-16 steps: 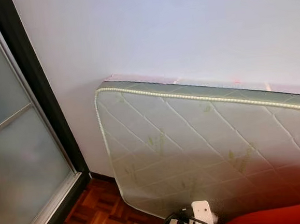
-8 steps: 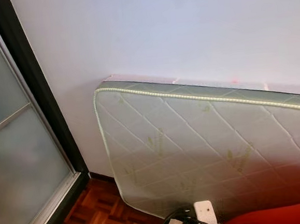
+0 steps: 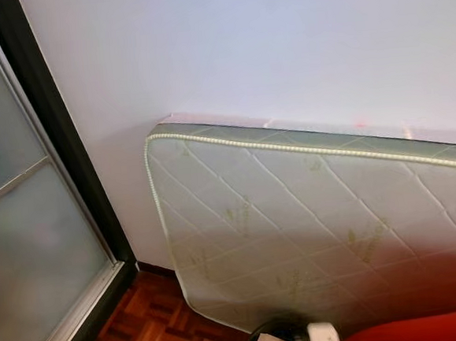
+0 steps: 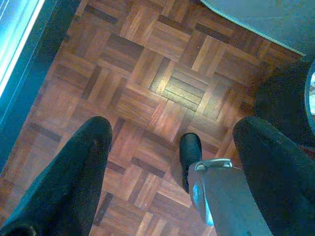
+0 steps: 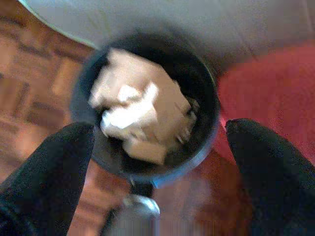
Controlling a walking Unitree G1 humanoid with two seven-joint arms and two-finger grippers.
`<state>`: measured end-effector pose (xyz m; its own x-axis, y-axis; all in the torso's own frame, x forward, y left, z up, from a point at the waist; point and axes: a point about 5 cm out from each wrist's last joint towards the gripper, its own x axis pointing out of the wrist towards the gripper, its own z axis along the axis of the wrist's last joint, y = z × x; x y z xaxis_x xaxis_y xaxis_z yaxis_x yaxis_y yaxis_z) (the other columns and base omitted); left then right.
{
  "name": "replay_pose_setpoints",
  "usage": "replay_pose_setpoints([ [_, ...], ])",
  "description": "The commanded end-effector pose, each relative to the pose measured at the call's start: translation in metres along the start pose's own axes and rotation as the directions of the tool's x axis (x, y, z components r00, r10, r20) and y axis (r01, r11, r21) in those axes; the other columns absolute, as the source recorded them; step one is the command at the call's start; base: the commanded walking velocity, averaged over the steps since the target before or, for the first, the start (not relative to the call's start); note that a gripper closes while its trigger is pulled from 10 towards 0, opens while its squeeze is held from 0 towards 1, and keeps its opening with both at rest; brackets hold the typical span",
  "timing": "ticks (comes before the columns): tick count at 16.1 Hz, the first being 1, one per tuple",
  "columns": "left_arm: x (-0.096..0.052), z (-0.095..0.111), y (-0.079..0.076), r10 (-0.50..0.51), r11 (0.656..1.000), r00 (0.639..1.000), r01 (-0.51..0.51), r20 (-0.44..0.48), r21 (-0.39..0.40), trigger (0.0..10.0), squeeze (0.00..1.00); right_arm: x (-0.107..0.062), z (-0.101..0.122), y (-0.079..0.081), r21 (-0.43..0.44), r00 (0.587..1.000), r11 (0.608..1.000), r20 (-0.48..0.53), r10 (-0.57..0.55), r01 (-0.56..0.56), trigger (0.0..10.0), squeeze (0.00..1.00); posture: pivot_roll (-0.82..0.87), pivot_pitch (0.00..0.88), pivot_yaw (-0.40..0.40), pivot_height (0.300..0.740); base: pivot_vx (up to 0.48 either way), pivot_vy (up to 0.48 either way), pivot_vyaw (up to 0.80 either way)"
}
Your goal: Clean up the room
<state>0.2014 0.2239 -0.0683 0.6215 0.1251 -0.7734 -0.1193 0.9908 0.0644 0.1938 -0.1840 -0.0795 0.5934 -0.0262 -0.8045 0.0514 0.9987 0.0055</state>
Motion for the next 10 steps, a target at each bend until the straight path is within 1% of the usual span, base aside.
replay_pose_setpoints([
  [1, 0.000, -0.002, 0.000, 0.005, 1.000, 1.000, -0.005, -0.009, 0.005, 10.0, 0.00, -0.002, -0.012, -0.006, 0.016, 0.999, 1.000, -0.043, -0.024, 0.025, 10.0, 0.00, 0.10, 0.000, -0.016, 0.740, 0.000, 0.000, 0.00],
  [2, 0.000, -0.002, 0.001, 0.004, 1.000, 1.000, -0.004, -0.012, 0.010, 10.0, 0.00, -0.004, -0.020, -0.010, 0.047, 0.997, 0.998, -0.059, -0.044, 0.046, 10.0, 0.00, 0.09, 0.000, -0.013, 0.740, 0.000, 0.000, 0.00],
  [4, 0.000, -0.002, 0.001, 0.001, 1.000, 1.000, 0.000, -0.016, 0.020, 10.0, 0.00, -0.006, -0.026, -0.016, 0.141, 0.993, 0.985, -0.074, -0.087, 0.097, 10.0, 0.00, 0.08, 0.000, -0.005, 0.740, 0.000, 0.000, 0.00],
  [5, 0.000, -0.002, 0.001, -0.001, 1.000, 1.000, 0.001, -0.016, 0.023, 10.0, 0.00, -0.007, -0.028, -0.019, 0.181, 0.991, 0.976, -0.077, -0.105, 0.118, 10.0, 0.00, 0.08, 0.000, -0.005, 0.740, 0.000, 0.000, 0.00],
  [6, 0.000, -0.002, 0.001, -0.005, 1.000, 1.000, 0.005, -0.016, 0.027, 10.0, 0.00, -0.007, -0.027, -0.022, 0.242, 0.989, 0.960, -0.075, -0.127, 0.141, 10.0, 0.00, 0.08, 0.000, -0.004, 0.740, 0.000, 0.000, 0.00],
  [8, 0.000, -0.002, 0.000, -0.009, 1.000, 1.000, 0.009, -0.013, 0.027, 10.0, 0.00, -0.007, -0.024, -0.022, 0.272, 0.991, 0.953, -0.063, -0.121, 0.133, 10.0, 0.00, 0.08, 0.000, -0.006, 0.740, 0.000, 0.000, 0.00],
  [10, 0.000, -0.003, 0.000, -0.010, 1.000, 1.000, 0.011, -0.012, 0.025, 10.0, 0.00, -0.004, -0.016, -0.015, 0.234, 0.996, 0.969, -0.034, -0.077, 0.083, 10.0, 0.00, 0.07, 0.000, -0.007, 0.740, 0.000, 0.000, 0.00],
])
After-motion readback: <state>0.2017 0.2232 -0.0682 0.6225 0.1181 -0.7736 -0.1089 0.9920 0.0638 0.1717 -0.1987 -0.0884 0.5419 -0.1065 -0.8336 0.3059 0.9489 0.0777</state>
